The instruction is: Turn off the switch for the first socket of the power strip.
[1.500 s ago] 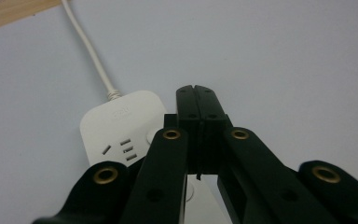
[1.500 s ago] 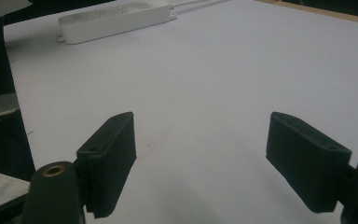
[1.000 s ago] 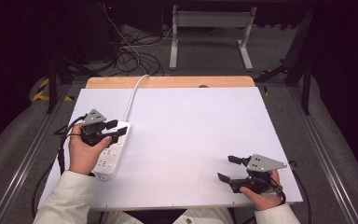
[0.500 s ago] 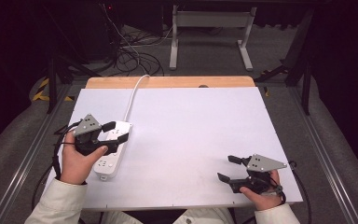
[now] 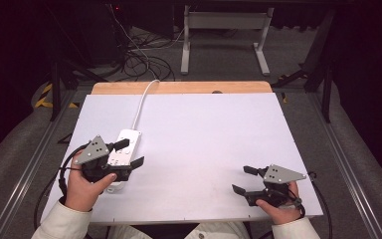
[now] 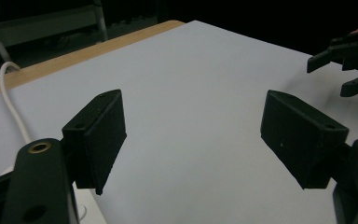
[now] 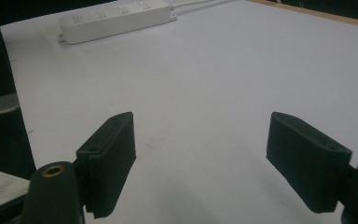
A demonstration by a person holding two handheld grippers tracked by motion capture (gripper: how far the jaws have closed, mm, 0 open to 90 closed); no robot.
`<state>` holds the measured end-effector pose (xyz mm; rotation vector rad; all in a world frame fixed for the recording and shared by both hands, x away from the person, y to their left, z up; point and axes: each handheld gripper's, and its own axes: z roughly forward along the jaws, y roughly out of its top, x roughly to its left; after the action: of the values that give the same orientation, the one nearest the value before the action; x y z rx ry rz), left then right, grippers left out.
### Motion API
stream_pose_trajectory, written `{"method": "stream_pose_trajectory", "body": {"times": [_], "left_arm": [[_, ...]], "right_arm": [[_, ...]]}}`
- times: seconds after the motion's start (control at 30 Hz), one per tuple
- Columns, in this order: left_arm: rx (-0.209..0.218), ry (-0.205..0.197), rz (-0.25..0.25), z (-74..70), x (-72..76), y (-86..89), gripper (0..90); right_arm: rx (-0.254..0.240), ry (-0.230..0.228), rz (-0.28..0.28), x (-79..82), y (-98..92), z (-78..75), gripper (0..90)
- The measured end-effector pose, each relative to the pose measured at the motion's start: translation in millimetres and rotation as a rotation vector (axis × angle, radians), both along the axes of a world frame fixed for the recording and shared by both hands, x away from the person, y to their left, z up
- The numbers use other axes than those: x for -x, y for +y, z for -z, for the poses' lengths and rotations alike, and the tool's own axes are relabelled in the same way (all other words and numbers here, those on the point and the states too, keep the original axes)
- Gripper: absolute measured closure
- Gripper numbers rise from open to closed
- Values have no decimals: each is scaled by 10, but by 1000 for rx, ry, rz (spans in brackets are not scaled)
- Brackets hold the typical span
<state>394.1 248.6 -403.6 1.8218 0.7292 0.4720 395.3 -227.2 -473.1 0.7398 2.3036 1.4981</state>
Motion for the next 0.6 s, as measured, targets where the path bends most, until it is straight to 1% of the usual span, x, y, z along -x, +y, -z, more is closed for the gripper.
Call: {"method": "stream_pose_trajectory", "body": {"times": [0.03, 0.1, 0.17, 0.2, 0.23, 0.3, 0.47, 0.53, 0.6], "left_arm": [[-3, -9, 4, 16, 11, 6, 218], [10, -15, 9, 58, 42, 6, 213], [10, -30, 17, 100, 65, 14, 213], [8, -32, 24, 122, 78, 19, 211], [16, -32, 27, 148, 87, 20, 210], [32, -13, 40, 197, 101, 23, 208], [49, -23, 57, 292, 142, 28, 207], [35, -28, 66, 331, 160, 25, 206], [33, -21, 70, 379, 179, 17, 206]], "right_arm": [[0, 0, 0, 1, 1, -1, 245], [0, 1, 0, 3, 2, -2, 245], [-1, 1, -2, 1, 0, -1, 243], [-2, 2, -2, 0, 0, -1, 243], [-2, 3, -2, 0, 0, -1, 243], [2, 1, -2, 4, 2, -1, 240], [0, 0, -5, 4, 1, -3, 238], [0, 3, -5, 4, 2, -1, 238], [0, 2, -7, 4, 3, -1, 237]]}}
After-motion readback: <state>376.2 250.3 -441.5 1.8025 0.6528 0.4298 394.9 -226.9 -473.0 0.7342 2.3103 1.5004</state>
